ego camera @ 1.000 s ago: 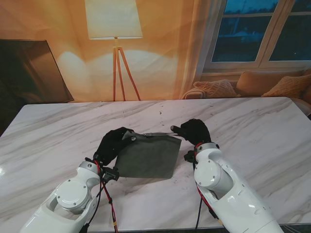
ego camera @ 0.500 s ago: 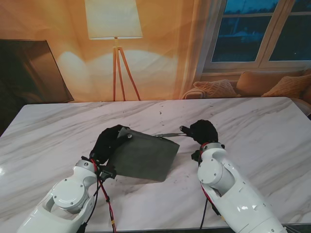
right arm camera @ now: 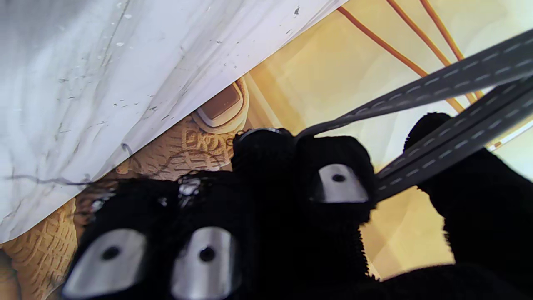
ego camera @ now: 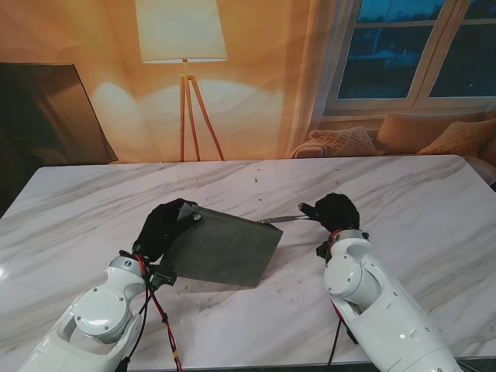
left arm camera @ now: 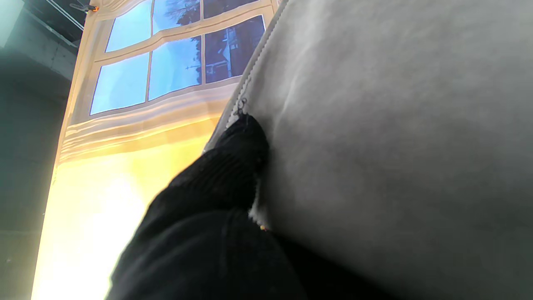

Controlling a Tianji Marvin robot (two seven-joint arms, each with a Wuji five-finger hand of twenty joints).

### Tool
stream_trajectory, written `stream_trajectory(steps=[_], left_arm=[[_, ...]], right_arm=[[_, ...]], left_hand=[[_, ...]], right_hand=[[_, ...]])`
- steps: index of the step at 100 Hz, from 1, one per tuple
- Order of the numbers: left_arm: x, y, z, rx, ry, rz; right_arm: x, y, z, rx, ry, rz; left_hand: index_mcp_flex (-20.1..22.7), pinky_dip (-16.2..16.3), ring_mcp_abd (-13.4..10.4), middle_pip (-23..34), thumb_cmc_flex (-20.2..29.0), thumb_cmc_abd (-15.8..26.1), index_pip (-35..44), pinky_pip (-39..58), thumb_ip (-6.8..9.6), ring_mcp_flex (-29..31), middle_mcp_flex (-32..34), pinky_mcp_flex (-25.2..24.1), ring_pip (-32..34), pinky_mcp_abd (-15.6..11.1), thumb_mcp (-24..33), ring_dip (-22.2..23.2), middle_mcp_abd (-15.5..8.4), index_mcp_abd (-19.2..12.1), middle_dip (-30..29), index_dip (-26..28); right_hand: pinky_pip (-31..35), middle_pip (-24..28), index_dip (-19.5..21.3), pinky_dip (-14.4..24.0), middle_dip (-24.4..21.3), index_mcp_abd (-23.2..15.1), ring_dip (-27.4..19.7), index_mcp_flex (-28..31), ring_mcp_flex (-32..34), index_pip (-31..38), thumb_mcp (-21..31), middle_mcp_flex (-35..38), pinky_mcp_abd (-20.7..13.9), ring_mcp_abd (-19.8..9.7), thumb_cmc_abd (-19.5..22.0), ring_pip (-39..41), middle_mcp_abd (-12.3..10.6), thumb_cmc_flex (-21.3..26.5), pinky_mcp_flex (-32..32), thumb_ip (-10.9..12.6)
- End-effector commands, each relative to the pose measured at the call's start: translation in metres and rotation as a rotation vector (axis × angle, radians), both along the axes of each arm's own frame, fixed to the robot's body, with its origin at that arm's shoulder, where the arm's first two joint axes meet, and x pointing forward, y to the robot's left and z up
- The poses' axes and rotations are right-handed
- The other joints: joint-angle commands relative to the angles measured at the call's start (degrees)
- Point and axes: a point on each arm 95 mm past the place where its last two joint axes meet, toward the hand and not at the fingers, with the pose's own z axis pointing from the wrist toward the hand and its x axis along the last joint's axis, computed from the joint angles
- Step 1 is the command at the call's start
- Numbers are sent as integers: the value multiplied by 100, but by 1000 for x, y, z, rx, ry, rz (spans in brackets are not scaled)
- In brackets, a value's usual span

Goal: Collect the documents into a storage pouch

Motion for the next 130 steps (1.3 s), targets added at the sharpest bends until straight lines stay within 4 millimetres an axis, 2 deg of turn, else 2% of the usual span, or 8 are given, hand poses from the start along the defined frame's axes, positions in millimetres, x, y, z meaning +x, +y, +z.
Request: stream_trajectory(steps=[1,39,76,85,96,100,115,130], left_arm=[[-2,2,6,0,-18,2],[-7,8,14,9,-56,18],[-9,8,16,5,-63,24],[-9,7,16,4,-59,18],[-9,6,16,2,-56,11],[-8,6,16,2,-55,9],[-7,5,16,0,-52,1],[-5,2,16,-1,-46,-6]], right_arm=[[-1,-10,-9,-23,26,-26],[-1,-23,-26,-66,61,-67],[1,-24,-30,-64,70,-85],[1,-22,-29,-49,64,-80],[0,-20,-26,-28,66,-55],[-1,-19,-25,-20,66,-42],[-4,-16,-19,18,60,6],[-10,-13,-11,73,49,53]], left_hand=[[563,48,218,71,217,528,1152,113,199,107,193,-12,-13,-384,743,-18,-156,-598,-34,480],[528,22,199,73,233,524,1129,140,181,136,206,14,-9,-381,708,-42,-162,-582,-57,456],[508,5,194,82,258,525,1121,149,171,144,205,23,4,-387,662,-57,-165,-560,-66,441],[510,2,194,87,266,525,1121,149,172,144,209,22,6,-386,654,-60,-169,-553,-66,438],[506,-1,194,88,272,527,1117,152,174,143,209,20,7,-384,642,-64,-163,-555,-69,433],[508,-2,194,89,275,527,1118,153,175,143,209,21,8,-383,641,-65,-166,-557,-69,432],[499,-4,189,91,276,521,1120,156,173,147,211,22,11,-384,629,-68,-170,-559,-71,431],[494,-6,188,92,278,521,1117,160,171,146,210,28,12,-383,621,-70,-168,-561,-73,424]], right_hand=[[1418,341,59,-57,-2,866,-10,245,-77,223,7,433,-599,-583,44,273,594,-81,333,200],[1427,342,63,-74,0,867,-8,248,-77,224,14,435,-598,-580,49,277,591,-91,341,197],[1428,337,63,-84,-1,862,-8,251,-77,225,7,429,-598,-580,68,277,588,-111,329,194],[1368,198,30,-75,-58,654,-118,167,-78,82,-25,280,-554,-453,89,82,630,-151,60,186],[788,-661,-235,126,-494,481,-930,-639,-93,-1128,98,-618,-275,-37,-42,-940,651,-240,-981,179],[487,-955,-422,257,-651,430,-1100,-1073,-370,-1702,83,-1040,-175,93,-62,-1210,618,-275,-1417,182],[-579,-1754,-1290,751,-1118,40,-1013,-2534,-1643,-3562,-79,-2080,-12,370,-42,-2160,408,-327,-2869,228],[-1157,-2141,-1929,956,-1323,-47,-891,-3284,-2318,-4407,-153,-2731,-10,370,-50,-2727,274,-315,-3524,264]])
